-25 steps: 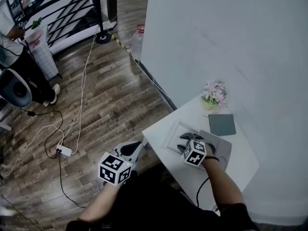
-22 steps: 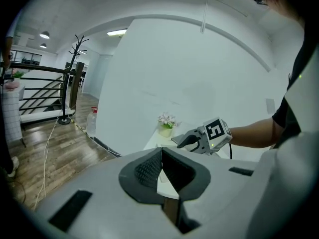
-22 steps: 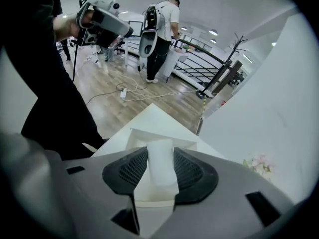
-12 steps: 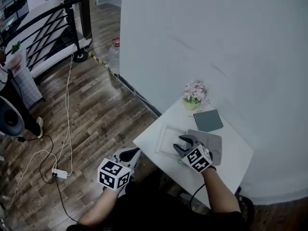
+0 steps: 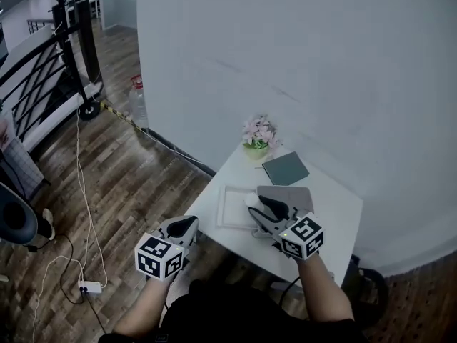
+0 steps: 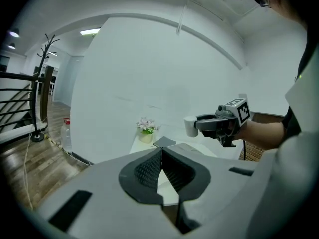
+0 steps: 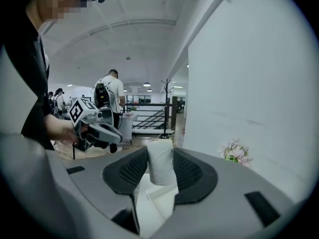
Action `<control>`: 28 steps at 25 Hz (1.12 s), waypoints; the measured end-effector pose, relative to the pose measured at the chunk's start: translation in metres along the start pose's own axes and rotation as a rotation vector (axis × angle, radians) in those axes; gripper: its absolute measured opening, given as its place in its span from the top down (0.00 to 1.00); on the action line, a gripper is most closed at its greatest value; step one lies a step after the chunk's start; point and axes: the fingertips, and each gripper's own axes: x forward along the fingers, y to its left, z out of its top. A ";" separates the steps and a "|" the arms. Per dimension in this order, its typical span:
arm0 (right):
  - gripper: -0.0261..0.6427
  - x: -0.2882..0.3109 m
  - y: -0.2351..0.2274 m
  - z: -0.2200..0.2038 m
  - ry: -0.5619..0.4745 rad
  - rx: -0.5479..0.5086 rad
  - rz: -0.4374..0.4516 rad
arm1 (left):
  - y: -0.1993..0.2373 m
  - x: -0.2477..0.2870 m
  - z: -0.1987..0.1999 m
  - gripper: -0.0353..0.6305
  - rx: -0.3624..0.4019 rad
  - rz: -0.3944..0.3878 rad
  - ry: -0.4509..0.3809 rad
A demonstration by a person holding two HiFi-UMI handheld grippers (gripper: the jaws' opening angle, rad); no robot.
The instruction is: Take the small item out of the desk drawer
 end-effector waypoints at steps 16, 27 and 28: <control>0.73 -0.136 -0.027 0.046 -0.385 0.171 -0.030 | -0.053 0.015 0.082 0.93 0.104 0.027 -0.114; 0.73 -0.208 -0.036 0.063 -0.587 0.227 -0.054 | -0.098 0.015 0.100 0.93 0.124 0.003 -0.147; 0.73 -0.215 -0.037 0.064 -0.606 0.239 -0.051 | -0.103 0.016 0.101 0.93 0.134 -0.002 -0.145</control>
